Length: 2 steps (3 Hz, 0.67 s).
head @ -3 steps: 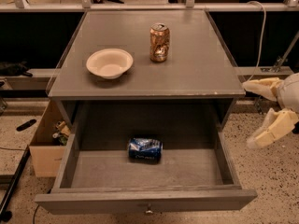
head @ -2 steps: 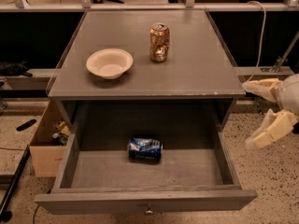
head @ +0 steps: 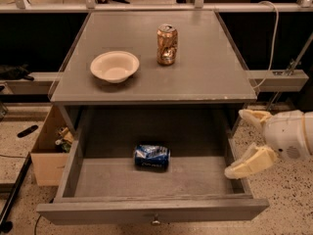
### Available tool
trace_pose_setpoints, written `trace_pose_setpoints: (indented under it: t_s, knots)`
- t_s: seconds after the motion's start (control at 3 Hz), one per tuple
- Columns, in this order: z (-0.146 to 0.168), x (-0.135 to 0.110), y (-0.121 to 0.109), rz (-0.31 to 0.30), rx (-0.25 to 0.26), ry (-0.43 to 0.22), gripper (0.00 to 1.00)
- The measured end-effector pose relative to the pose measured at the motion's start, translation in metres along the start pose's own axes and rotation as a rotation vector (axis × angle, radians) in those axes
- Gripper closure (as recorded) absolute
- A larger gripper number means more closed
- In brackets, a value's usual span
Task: Pick pepsi can from top drawer and place on counter
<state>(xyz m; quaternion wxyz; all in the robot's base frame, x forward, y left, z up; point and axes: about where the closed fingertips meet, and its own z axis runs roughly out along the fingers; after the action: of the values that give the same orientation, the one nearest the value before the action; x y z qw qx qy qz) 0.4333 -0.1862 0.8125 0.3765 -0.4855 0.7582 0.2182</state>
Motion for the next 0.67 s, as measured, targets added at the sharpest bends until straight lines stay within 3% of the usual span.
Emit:
trace_pose_setpoints:
  t_s: [0.67]
  knots:
    - [0.058, 0.023, 0.024, 0.032, 0.001, 0.011, 0.00]
